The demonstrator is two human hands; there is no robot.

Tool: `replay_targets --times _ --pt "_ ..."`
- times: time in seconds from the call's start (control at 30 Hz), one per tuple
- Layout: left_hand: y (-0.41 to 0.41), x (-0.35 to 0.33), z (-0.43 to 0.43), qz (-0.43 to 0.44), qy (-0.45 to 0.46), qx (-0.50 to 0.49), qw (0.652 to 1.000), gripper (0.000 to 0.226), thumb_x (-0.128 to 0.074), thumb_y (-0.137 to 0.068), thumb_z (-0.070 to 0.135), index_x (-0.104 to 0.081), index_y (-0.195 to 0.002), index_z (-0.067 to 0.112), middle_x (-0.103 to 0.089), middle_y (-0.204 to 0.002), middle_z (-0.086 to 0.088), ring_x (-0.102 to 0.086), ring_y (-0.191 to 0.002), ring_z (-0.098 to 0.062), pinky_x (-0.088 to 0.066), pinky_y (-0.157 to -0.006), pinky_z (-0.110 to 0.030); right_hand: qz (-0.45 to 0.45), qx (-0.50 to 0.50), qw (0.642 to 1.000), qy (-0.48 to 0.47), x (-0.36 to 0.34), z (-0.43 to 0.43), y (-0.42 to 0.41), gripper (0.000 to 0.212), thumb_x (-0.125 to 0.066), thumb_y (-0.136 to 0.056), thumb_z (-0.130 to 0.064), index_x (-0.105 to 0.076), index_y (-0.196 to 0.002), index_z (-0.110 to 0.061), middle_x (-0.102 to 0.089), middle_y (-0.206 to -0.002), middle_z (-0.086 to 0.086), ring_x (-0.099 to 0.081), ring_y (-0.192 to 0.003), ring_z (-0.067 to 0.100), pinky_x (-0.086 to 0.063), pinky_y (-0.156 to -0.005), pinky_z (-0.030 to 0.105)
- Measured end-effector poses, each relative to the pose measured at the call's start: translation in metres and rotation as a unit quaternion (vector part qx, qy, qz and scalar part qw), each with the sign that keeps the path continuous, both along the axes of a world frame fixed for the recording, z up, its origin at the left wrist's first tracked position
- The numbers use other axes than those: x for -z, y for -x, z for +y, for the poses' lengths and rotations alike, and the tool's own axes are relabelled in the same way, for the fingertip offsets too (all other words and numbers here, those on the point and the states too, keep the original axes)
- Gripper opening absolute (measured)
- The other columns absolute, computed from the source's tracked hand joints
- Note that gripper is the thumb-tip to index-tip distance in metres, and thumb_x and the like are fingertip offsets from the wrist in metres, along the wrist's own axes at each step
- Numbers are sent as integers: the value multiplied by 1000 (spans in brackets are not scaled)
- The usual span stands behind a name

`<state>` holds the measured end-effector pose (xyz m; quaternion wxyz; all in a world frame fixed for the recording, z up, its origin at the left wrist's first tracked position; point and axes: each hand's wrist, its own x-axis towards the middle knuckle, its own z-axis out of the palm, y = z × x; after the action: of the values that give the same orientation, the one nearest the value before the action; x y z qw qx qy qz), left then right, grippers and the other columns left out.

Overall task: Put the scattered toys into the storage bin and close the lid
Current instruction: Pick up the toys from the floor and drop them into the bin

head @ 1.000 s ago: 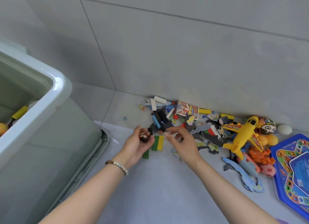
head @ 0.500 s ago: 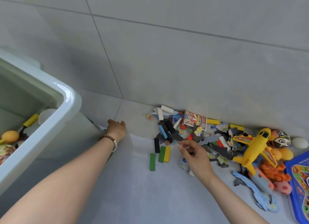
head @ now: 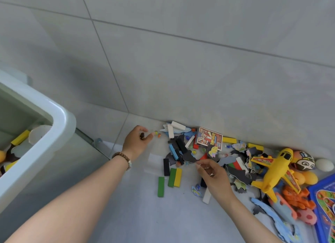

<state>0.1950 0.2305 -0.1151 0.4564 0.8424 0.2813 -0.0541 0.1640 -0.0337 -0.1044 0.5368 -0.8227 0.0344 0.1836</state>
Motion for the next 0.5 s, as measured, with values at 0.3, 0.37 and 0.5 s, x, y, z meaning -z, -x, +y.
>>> replay_targets --times 0.3,0.37,0.5 --pt "-16 16 -20 -27 -37 57 997 20 -73 -80 28 -58 -93 21 -61 -94 3 -51 -75 -10 -44 -70 -25 0 6 1000 -27 7 -6 -6 6 -62 -89 -18 -66 -90 -21 -67 -84 4 -56 -70 8 -46 -63 15" --pt "-16 18 -22 -38 -35 59 997 18 -72 -81 24 -59 -92 18 -61 -92 2 -52 -75 -10 -44 -70 -24 1 8 1000 -25 9 -8 -7 6 -62 -89 -18 -66 -89 -23 -66 -83 4 -59 -75 18 -49 -68 24" --pt "-16 19 -22 -38 -56 78 995 14 -66 -86 26 -57 -93 17 -62 -93 2 -55 -80 -15 -48 -74 -27 4 12 999 -30 10 -10 -7 6 -63 -89 -17 -66 -90 -22 -66 -80 2 -60 -78 25 -51 -72 33"
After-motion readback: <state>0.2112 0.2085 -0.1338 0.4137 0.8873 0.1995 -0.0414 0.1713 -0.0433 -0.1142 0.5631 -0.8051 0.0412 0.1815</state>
